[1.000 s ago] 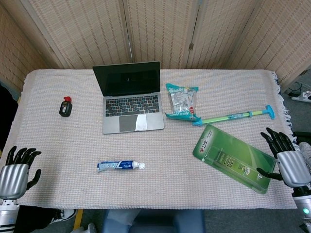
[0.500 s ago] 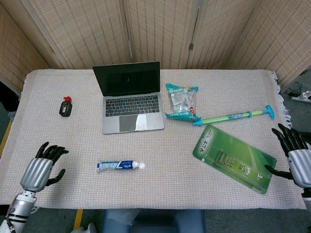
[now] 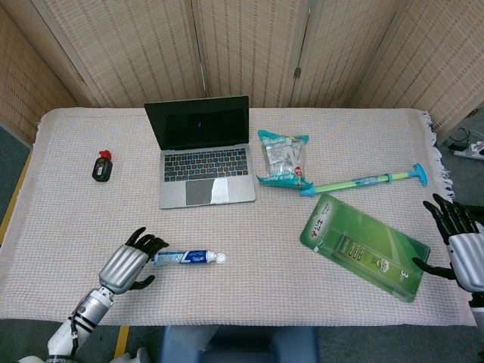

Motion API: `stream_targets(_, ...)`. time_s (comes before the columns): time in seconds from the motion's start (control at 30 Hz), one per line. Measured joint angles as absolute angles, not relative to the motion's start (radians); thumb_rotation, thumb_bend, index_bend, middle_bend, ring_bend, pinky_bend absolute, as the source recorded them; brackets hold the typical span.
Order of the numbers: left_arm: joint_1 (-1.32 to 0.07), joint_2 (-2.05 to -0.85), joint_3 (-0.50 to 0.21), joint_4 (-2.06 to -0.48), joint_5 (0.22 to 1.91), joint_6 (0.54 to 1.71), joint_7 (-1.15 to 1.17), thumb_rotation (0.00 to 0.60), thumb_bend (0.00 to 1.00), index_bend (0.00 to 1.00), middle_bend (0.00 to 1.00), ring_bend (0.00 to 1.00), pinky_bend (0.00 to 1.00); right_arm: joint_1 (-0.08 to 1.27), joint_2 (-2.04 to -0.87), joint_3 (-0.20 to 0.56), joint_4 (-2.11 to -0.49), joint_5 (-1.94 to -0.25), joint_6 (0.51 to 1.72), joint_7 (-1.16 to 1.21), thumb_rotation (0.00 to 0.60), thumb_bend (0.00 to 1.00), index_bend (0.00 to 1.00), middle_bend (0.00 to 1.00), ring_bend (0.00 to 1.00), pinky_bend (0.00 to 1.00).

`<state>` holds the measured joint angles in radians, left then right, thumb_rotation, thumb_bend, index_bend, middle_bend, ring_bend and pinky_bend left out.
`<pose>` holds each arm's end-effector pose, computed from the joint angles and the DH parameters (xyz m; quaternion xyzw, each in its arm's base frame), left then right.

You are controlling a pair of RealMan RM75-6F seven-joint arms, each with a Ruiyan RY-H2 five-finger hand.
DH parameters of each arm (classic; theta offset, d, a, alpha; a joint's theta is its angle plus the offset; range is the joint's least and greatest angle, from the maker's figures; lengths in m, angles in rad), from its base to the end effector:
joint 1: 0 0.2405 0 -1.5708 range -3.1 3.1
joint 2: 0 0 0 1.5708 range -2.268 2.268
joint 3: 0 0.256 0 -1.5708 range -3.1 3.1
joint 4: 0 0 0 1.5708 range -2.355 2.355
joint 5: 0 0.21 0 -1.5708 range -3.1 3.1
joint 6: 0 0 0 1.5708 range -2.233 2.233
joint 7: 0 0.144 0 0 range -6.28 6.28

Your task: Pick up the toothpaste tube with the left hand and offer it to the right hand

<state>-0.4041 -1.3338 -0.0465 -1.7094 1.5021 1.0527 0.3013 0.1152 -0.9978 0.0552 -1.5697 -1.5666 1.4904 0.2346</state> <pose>-0.2066 0.2381 0.0274 -0.7716 -0.3582 -0.3500 0.3923 -0.3114 -0.1926 0.2005 0.6022 -0.3832 0.4320 0.5513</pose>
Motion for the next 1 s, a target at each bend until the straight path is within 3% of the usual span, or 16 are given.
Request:
stream_targets(0.4,-0.456,-1.508,-0.067,-1.618,1.345,1.012,0.463,0.6,0.35,0.31,0.25,0.21,0.01,0.111,-1.005,0.056,-1.557,-1.558,1.487,0.243,0.6,0.1,0.0,0.0,0.0,0.0)
stream_targets(1.0,-0.504,-1.634,-0.092,-1.497,1.27,1.024,0.45,0.6,0.43,0.4,0.38,0.33,0.16,0.114,-1.008,0.057,-1.551,-1.547,1.47,0.243,0.6,0.1,0.0,0.0,0.0,0.0)
